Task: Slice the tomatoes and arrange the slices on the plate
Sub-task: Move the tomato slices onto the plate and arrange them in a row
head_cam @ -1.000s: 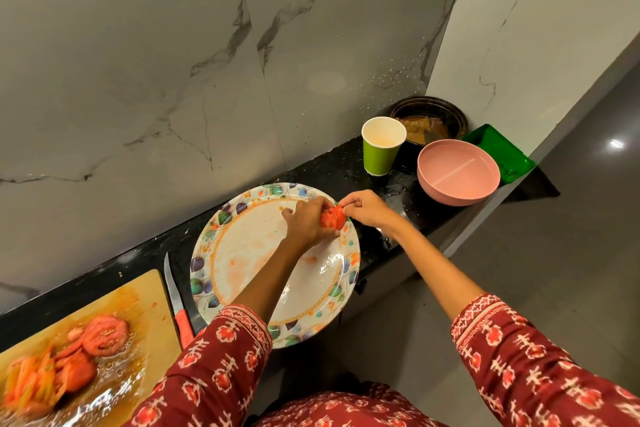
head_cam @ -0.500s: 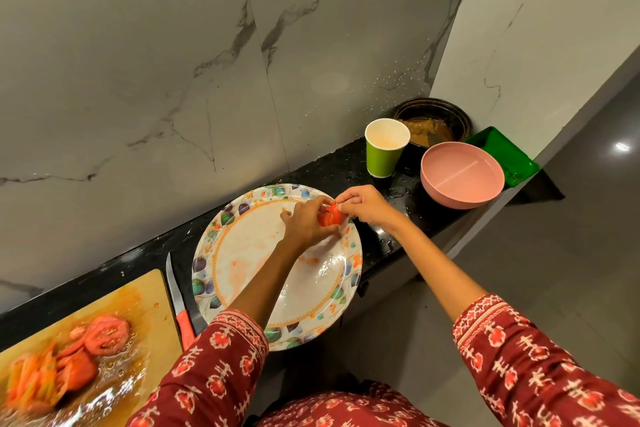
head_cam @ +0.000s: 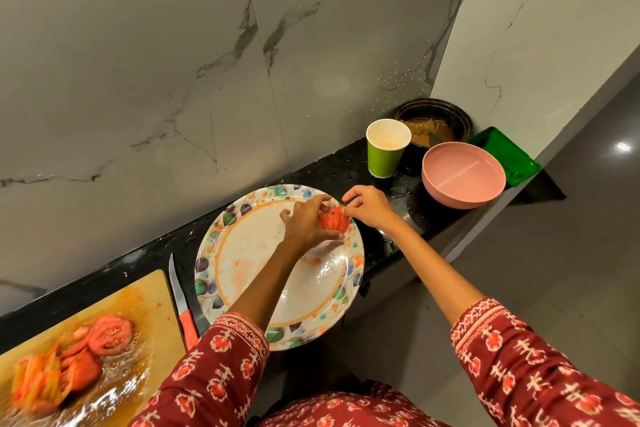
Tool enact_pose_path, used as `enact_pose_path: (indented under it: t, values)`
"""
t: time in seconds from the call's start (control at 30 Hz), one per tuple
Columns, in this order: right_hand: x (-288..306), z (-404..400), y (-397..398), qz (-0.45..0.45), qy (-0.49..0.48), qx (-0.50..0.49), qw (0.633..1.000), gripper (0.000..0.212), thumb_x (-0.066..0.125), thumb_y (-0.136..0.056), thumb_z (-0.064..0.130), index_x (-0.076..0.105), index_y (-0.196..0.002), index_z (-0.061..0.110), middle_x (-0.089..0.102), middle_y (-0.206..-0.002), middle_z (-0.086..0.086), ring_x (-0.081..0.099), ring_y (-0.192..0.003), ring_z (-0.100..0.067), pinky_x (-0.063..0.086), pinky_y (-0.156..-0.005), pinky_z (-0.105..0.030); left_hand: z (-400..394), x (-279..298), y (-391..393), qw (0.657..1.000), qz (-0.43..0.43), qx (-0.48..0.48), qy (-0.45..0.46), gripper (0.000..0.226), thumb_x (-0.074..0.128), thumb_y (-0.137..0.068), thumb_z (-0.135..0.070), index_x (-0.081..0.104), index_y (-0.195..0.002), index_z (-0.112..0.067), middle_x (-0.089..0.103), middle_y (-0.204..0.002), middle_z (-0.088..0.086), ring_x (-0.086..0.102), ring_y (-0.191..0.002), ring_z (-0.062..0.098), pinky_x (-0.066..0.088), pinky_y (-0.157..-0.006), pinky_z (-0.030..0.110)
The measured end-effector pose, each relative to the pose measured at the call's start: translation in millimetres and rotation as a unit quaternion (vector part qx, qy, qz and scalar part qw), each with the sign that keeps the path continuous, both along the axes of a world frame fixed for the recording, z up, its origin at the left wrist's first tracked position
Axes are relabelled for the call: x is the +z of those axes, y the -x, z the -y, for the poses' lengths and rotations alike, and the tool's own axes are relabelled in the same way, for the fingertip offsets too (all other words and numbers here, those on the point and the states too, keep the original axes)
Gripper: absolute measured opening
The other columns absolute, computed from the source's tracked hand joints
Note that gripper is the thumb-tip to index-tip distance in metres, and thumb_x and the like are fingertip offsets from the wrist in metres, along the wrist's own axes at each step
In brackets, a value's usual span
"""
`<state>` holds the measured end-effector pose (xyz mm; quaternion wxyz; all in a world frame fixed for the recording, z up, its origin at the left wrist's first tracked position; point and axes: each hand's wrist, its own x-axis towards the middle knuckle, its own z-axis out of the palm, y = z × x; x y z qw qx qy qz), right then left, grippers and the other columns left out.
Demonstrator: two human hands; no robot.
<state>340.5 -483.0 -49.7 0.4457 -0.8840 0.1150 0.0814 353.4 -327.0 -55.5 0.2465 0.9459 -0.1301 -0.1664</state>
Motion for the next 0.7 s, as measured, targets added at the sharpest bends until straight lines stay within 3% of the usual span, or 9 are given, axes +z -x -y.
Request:
enact_pose_path:
  t: [0.2,0.3,0.37,0.43,0.53,0.7]
  values:
    - [-3,2,4,0.052,0.036,0.011,0.998,0.021,0.071,-0.079,0.014,0.065,-0.100,0.012,0.063,-0.083,0.003,0.050,-0.064,-0.002,0.045,-0.070,-0.027,-17,0,2,0.999,0.012,-0.006,-0.037,0.070,0.071,-0.073,-0.051,0.043,-0.133,-0.030,0.051,-0.135,-0.002,0.036,-0.129,0.023,0.018,-0.109,0.051]
    - [0,-2,2,0.078,0.066,0.074,0.992,0.028,0.068,-0.080,0.014,0.064,-0.108,0.015,0.062,-0.106,-0.003,0.051,-0.091,-0.010,0.043,-0.077,-0.027,-17,-1,2,0.999,0.010,-0.012,-0.038,0.065,0.070,-0.075,-0.049,0.044,-0.132,-0.031,0.050,-0.136,-0.001,0.036,-0.129,0.023,0.017,-0.109,0.051]
    - [1,-7,3,0.071,0.106,0.144,0.981,0.037,0.070,-0.078,0.021,0.061,-0.114,0.019,0.055,-0.121,-0.004,0.041,-0.116,-0.020,0.039,-0.090,-0.031,-15,-1,1,0.999,0.016,-0.015,-0.040,0.063,0.070,-0.076,-0.048,0.046,-0.131,-0.030,0.052,-0.133,-0.001,0.038,-0.127,0.022,0.018,-0.108,0.050]
    - [1,-13,6,0.060,0.167,0.196,0.964,0.047,0.072,-0.076,0.028,0.058,-0.120,0.019,0.045,-0.134,-0.004,0.029,-0.127,-0.023,0.033,-0.101,-0.038,-13,-3,2,0.999,0.021,-0.014,-0.037,0.061,0.068,-0.077,-0.048,0.046,-0.131,-0.030,0.053,-0.132,-0.001,0.038,-0.126,0.023,0.019,-0.106,0.050]
    - [-3,-15,9,0.055,0.248,0.218,0.942,0.048,0.069,-0.079,0.033,0.057,-0.123,0.017,0.035,-0.143,-0.006,0.022,-0.134,-0.026,0.028,-0.107,-0.043,-13,-5,2,0.999,0.024,-0.006,-0.027,0.059,0.068,-0.078,-0.047,0.047,-0.130,-0.030,0.052,-0.133,0.000,0.038,-0.126,0.022,0.019,-0.106,0.049]
    - [-5,-11,16,0.085,0.245,0.202,0.945,0.042,0.068,-0.079,0.028,0.056,-0.117,0.018,0.041,-0.133,-0.004,0.028,-0.128,-0.024,0.031,-0.100,-0.039,-14,-9,6,0.999,0.030,0.007,-0.012,0.057,0.068,-0.080,-0.044,0.045,-0.130,-0.030,0.052,-0.133,0.000,0.039,-0.125,0.021,0.019,-0.108,0.049]
